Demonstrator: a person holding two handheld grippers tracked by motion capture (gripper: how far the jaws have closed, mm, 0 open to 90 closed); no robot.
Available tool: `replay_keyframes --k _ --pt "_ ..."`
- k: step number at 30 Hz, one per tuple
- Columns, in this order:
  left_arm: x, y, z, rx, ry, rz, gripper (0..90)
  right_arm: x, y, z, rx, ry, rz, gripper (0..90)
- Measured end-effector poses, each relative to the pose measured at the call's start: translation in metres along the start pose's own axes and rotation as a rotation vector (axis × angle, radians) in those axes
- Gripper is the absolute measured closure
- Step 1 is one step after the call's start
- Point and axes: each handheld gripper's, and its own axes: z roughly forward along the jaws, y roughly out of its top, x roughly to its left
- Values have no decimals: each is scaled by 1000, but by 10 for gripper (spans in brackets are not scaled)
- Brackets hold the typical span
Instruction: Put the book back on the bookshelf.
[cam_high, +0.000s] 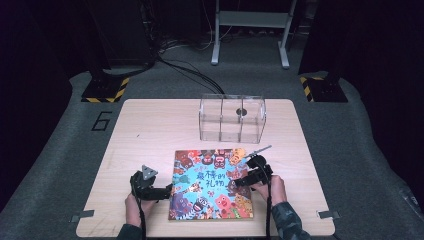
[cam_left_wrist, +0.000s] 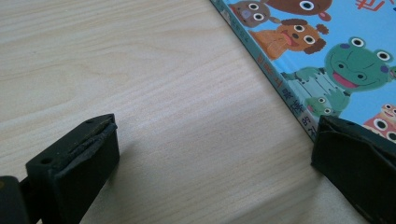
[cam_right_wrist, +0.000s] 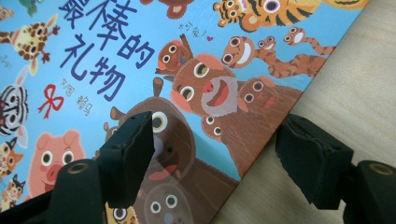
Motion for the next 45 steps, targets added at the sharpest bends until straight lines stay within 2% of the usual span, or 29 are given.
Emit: replay_keyframes --k 3,7,14,19,20,22,25,26,27,29,34,35,36,38,40,41,45 --pt "0 0 0 0 0 0 6 -2 0 -2 -5 2 -13 279" --pt "0 0 0 0 0 0 5 0 -1 -5 -20 10 2 280" --pt "0 0 0 0 1 0 7 1 -1 -12 -56 19 -5 284" --pt "0 0 0 -1 0 -2 6 2 0 -15 -67 25 12 290" --pt "0 0 -1 -3 0 -8 4 1 0 -15 -63 29 1 290" --pt "1 0 -1 2 -13 -6 2 1 0 -16 -63 30 2 290" --pt "6 -1 -3 -29 -54 -60 0 0 1 -19 -75 46 1 292" --pt "6 -1 -3 -29 -54 -60 0 0 1 -19 -75 46 1 292" --pt "7 0 -4 -49 -72 -87 0 0 1 -20 -88 54 11 293" --pt "5 1 -5 -66 -87 -92 0 0 2 -21 -90 52 4 294" --pt "-1 4 -3 -76 -107 -88 0 1 4 -24 -109 68 15 295" --pt "-3 4 -1 -68 -110 -85 0 0 4 -24 -116 70 1 295" --pt "-3 3 2 -49 -117 -85 0 1 6 -25 -125 81 18 295" --pt "-3 4 2 -43 -115 -71 1 2 8 -27 -137 89 23 296" --pt "-3 4 2 -43 -118 -69 0 2 10 -28 -152 100 13 296" --pt "-3 4 2 -44 -119 -69 1 3 11 -29 -150 106 29 297" --pt "-3 4 2 -46 -123 -70 2 3 17 -31 -167 119 32 300"
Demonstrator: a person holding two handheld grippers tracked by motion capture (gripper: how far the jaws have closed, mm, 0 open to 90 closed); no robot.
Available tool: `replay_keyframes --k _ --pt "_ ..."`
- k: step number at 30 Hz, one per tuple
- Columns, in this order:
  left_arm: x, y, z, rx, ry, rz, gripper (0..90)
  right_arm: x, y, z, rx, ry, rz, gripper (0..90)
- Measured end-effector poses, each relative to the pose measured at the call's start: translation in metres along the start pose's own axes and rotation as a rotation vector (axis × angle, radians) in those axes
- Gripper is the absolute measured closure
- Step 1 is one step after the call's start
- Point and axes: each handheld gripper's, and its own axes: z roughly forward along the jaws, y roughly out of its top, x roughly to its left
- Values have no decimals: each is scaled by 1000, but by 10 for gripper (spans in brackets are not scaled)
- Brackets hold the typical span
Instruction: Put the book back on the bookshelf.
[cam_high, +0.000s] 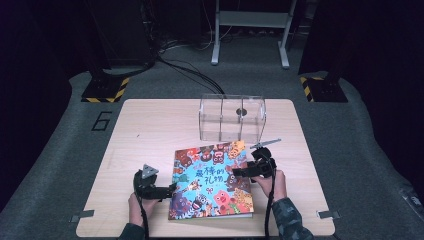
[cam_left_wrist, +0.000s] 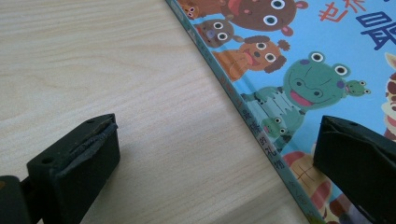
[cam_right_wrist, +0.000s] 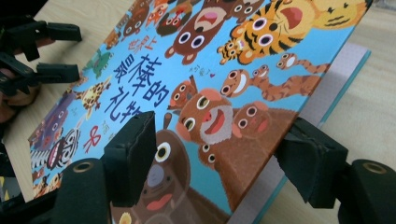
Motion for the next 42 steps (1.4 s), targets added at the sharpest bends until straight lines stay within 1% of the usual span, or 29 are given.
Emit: replay_keyframes --k 2,3,4,5,6,7,8,12,13,14,19,20,22,23,25,26,29,30,32,33,34,35,36,39,42 --pt "0 0 0 -2 0 0 2 0 3 0 -7 5 3 302" --pt "0 0 0 -3 -3 -3 3 -1 4 0 -12 11 -4 302" --pt "0 0 0 -2 -3 0 3 -1 5 1 -14 13 5 302" --pt "0 0 0 -2 -3 0 3 -1 6 1 -18 15 2 302" --pt "0 0 0 -2 -4 0 3 -1 7 2 -20 19 9 301" --pt "0 0 0 -2 -7 -2 3 -1 9 3 -22 20 1 301" --pt "0 0 0 -2 -7 -2 3 -1 10 4 -20 21 6 301" --pt "1 0 0 -8 -10 -3 6 0 17 7 -23 32 2 301" --pt "1 0 0 -8 -11 -2 6 0 19 7 -30 30 -12 310" --pt "1 0 0 -9 -13 -4 6 1 21 8 -28 33 -2 316" --pt "1 -1 0 -9 -22 -2 8 1 28 9 -44 39 -5 341" --pt "1 -1 0 -10 -22 -3 8 1 29 10 -49 43 3 354" --pt "2 0 -1 -8 -25 -3 9 3 32 11 -52 42 5 375" --pt "2 0 -1 -8 -28 -3 9 3 33 12 -60 33 -5 388" --pt "2 0 -1 -6 -32 -1 11 4 35 14 -53 15 -12 396" --pt "2 0 -1 -7 -32 -2 11 4 36 16 -52 24 -2 401" --pt "2 -1 -1 -8 -33 -3 11 4 41 19 -54 20 -3 418" --pt "2 -1 -1 -8 -33 -4 11 5 42 19 -57 23 -6 425" --pt "2 0 -1 -8 -35 -1 11 4 46 21 -57 12 -18 429" --pt "2 -1 -1 -9 -37 -4 11 4 48 21 -63 12 -14 436" --pt "2 -1 -1 -9 -36 -2 12 3 50 21 -71 12 -20 444" --pt "2 -1 -1 -9 -36 -3 12 3 51 21 -69 10 -18 443" --pt "2 -1 -1 -9 -36 -3 14 3 53 22 -70 10 -23 443" --pt "2 -1 -1 -9 -37 -1 14 0 57 24 -71 8 -11 436" --pt "3 0 -1 -9 -43 3 16 -4 62 25 -72 18 -11 440"
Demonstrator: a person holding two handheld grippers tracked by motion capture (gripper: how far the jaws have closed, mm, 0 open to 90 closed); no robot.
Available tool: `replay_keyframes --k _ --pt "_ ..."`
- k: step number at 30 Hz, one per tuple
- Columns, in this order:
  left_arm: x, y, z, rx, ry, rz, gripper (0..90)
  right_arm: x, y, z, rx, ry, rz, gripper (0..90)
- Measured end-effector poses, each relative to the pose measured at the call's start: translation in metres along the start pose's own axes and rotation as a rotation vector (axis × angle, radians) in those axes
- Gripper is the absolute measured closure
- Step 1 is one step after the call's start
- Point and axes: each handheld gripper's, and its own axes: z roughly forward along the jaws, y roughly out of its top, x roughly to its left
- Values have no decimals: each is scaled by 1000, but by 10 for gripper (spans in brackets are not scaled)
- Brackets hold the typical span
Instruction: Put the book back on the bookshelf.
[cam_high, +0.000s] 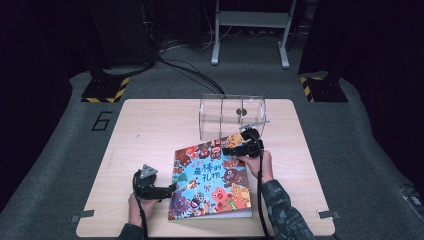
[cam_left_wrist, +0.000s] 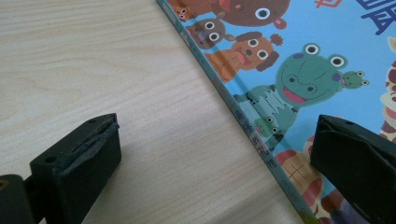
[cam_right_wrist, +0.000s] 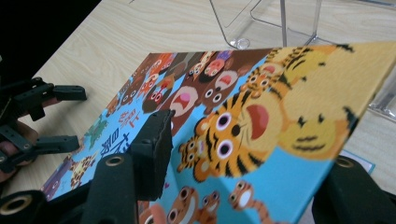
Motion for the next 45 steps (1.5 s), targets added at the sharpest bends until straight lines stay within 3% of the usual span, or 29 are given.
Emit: replay_keyframes --k 6,13,20,24,37,41,45 --pt "0 0 0 -1 -3 3 16 -7 6 3 -23 49 37 438" --pt "1 0 0 -3 -6 3 17 -12 11 9 -17 45 45 480" --pt "1 0 0 1 -9 5 18 -10 13 8 -23 46 7 507" --pt "1 0 0 2 -7 6 17 -12 9 9 -41 60 22 535" --pt "1 0 0 3 -8 4 17 -7 7 2 -84 35 -30 562" --pt "1 4 -1 33 15 -23 16 -3 6 0 -105 19 -53 568" --pt "1 7 -1 37 1 -30 2 0 4 -3 -122 13 -64 570"
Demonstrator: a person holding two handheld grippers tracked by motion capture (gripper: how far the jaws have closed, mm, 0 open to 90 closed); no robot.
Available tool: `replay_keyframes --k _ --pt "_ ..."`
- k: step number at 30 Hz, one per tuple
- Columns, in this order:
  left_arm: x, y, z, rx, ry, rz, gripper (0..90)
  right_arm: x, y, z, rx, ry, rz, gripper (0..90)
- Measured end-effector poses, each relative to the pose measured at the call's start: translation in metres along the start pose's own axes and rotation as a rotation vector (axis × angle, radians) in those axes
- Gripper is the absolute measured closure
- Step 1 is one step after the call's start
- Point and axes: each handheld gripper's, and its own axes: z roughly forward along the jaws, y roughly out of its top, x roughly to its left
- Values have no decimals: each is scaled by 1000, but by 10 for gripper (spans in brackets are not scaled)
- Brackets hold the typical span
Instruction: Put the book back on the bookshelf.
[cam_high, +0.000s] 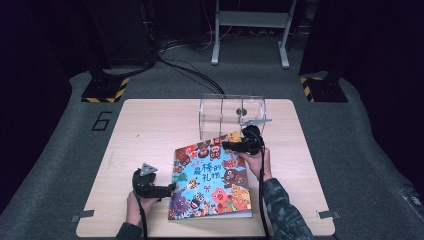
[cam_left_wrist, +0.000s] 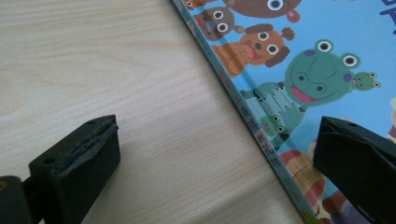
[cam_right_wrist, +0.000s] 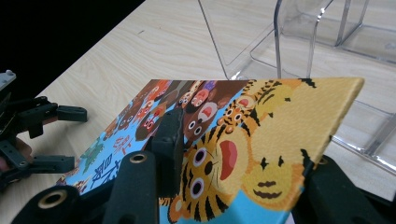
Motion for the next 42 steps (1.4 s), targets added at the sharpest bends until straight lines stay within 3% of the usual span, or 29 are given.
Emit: replay_keyframes --k 1,6,9,10,11,20,22,25,29,42 --pt "-1 2 -1 -10 -30 -16 2 1 -1 -2 -10 -4 -12 570" --pt "0 8 -4 -31 -87 -25 0 4 -2 -5 -34 -7 -36 570" --pt "0 11 -5 -42 -103 -30 0 6 -2 -6 -44 -10 -48 570" --pt "-2 14 -5 -55 -127 -59 0 7 -3 -8 -58 -11 -59 570" --pt "-2 15 -6 -59 -138 -64 0 8 -4 -9 -66 -11 -69 570" --pt "-3 25 -5 -69 -181 -63 0 17 -7 -18 -120 -11 -108 569" --pt "-3 26 -4 -75 -196 -84 0 18 -8 -20 -133 -12 -121 570" --pt "-3 28 -2 -83 -202 -83 0 20 -8 -22 -147 -13 -135 570" --pt "-2 32 -1 -71 -220 -67 0 25 -9 -26 -163 -14 -148 570" --pt "-7 37 4 -64 -256 -71 0 32 -13 -32 -220 -1 -197 570"
